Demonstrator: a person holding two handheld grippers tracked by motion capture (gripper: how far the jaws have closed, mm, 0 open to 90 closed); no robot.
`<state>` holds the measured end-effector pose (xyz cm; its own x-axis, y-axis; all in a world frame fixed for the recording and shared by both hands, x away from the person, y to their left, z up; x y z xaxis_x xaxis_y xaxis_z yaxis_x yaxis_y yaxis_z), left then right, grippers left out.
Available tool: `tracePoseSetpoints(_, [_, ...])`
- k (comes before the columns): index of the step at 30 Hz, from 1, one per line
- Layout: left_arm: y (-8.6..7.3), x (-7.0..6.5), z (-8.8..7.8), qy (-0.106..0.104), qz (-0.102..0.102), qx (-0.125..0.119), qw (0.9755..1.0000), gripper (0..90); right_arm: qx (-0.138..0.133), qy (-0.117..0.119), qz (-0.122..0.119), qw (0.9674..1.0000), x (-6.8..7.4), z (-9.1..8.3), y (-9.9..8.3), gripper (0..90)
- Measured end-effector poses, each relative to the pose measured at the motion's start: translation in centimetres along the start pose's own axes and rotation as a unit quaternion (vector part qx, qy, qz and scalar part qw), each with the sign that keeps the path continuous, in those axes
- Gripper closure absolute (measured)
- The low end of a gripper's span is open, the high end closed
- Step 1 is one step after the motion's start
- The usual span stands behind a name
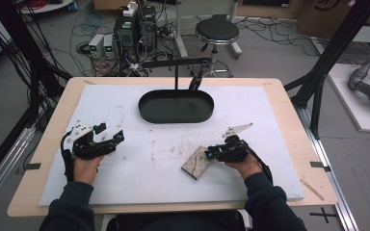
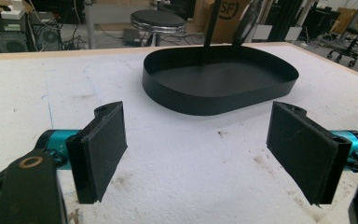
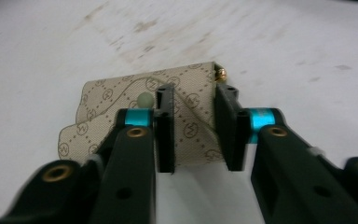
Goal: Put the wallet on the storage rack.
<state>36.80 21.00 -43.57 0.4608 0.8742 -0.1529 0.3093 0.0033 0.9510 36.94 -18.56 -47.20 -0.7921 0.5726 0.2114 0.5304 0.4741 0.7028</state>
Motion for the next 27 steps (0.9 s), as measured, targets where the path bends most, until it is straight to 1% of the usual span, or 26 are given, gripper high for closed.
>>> tracePoseSetpoints(1, [0.0, 0.0, 0.0, 0.000, 0.000, 0.000, 1.0000, 19.7, -0.011, -0.011, 0.005, 0.9999, -0.4, -0.4, 0.1, 74.6])
tracePoseSetpoints(2, [0.0, 0.0, 0.0, 0.000, 0.000, 0.000, 1.0000, 19.7, -0.018, -0.027, 0.016, 0.9994, -0.9, -0.8, 0.2, 74.8])
tracePoseSetpoints(4, [0.0, 0.0, 0.0, 0.000, 0.000, 0.000, 1.0000, 19.7, -0.029, -0.057, 0.038, 0.9972, -2.2, -1.7, 0.0, 74.8])
tracePoseSetpoints(6, [0.0, 0.0, 0.0, 0.000, 0.000, 0.000, 1.0000, 19.7, -0.034, -0.096, 0.068, 0.9925, -3.6, -2.6, -0.5, 74.6])
tracePoseSetpoints(7, [0.0, 0.0, 0.0, 0.000, 0.000, 0.000, 1.0000, 19.7, -0.038, -0.112, 0.085, 0.9893, -4.3, -3.0, -0.8, 74.5])
tracePoseSetpoints(8, [0.0, 0.0, 0.0, 0.001, -0.001, 0.000, 1.0000, 19.7, -0.043, -0.124, 0.103, 0.9859, -5.0, -3.5, -1.1, 74.5])
tracePoseSetpoints(9, [0.0, 0.0, 0.0, 0.000, -0.001, 0.000, 1.0000, 19.7, -0.043, -0.130, 0.116, 0.9837, -5.3, -3.8, -1.4, 74.2])
tracePoseSetpoints(10, [0.0, 0.0, 0.0, 0.000, -0.001, 0.000, 1.0000, 19.7, -0.042, -0.142, 0.134, 0.9799, -5.9, -4.1, -1.8, 73.8])
tracePoseSetpoints(12, [0.0, 0.0, 0.0, 0.000, 0.000, 0.000, 1.0000, 19.7, -0.035, -0.154, 0.150, 0.9759, -6.4, -4.5, -2.6, 73.5])
tracePoseSetpoints(13, [0.0, 0.0, 0.0, 0.000, 0.000, 0.000, 1.0000, 19.7, -0.035, -0.154, 0.157, 0.9749, -6.4, -4.7, -2.8, 73.5])
tracePoseSetpoints(15, [0.0, 0.0, 0.0, 0.001, 0.000, 0.000, 1.0000, 19.7, -0.032, -0.159, 0.160, 0.9737, -6.3, -5.0, -2.9, 73.5])
tracePoseSetpoints(17, [0.0, 0.0, 0.0, 0.001, 0.000, 0.000, 1.0000, 19.7, -0.026, -0.160, 0.158, 0.9741, -6.0, -5.2, -3.1, 73.9])
tracePoseSetpoints(18, [0.0, 0.0, 0.0, 0.001, 0.000, 0.000, 1.0000, 19.7, -0.023, -0.151, 0.163, 0.9747, -6.0, -5.3, -3.2, 73.3])
tracePoseSetpoints(19, [0.0, 0.0, 0.1, 0.002, 0.000, 0.001, 1.0000, 19.7, -0.020, -0.135, 0.170, 0.9760, -5.9, -5.4, -3.4, 72.5])
tracePoseSetpoints(20, [0.0, 0.0, 0.1, 0.001, 0.001, 0.001, 1.0000, 19.7, -0.020, -0.121, 0.167, 0.9783, -5.9, -5.4, -3.5, 70.3])
tracePoseSetpoints(21, [0.0, 0.0, 0.1, 0.001, 0.003, 0.001, 1.0000, 19.7, -0.017, -0.111, 0.163, 0.9802, -5.9, -5.5, -3.6, 64.0])
tracePoseSetpoints(22, [0.0, 0.0, 0.1, 0.002, 0.003, 0.001, 1.0000, 19.7, -0.019, -0.102, 0.155, 0.9825, -6.0, -5.5, -3.6, 55.7])
tracePoseSetpoints(23, [0.0, 0.0, 0.1, 0.002, 0.003, 0.002, 1.0000, 19.8, -0.024, -0.097, 0.138, 0.9853, -5.9, -5.4, -3.5, 44.8])
tracePoseSetpoints(24, [0.0, 0.0, 0.1, 0.002, 0.004, 0.002, 1.0000, 19.8, -0.030, -0.097, 0.115, 0.9881, -5.8, -5.4, -3.3, 35.5])
tracePoseSetpoints(25, [0.0, 0.0, 0.1, 0.002, 0.003, 0.002, 1.0000, 19.8, -0.037, -0.098, 0.062, 0.9926, -5.5, -5.4, -2.9, 31.3])
tracePoseSetpoints(26, [0.0, 0.0, 0.1, 0.003, 0.003, 0.002, 1.0000, 19.8, -0.040, -0.104, 0.008, 0.9938, -5.3, -5.4, -2.5, 28.5])
tracePoseSetpoints(27, [0.0, 0.0, 0.1, 0.003, 0.003, 0.002, 1.0000, 19.8, -0.036, -0.113, -0.046, 0.9919, -5.0, -5.3, -2.2, 26.0])
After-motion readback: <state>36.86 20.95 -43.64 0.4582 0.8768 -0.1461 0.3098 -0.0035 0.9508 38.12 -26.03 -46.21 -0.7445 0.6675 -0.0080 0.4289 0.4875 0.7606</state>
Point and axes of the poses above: each handheld gripper's, and its own axes: z roughly forward along the jaws, y roughly out of its top, x roughly to its left, the point moved 6 cm from there along z, roughly forward along the jaws
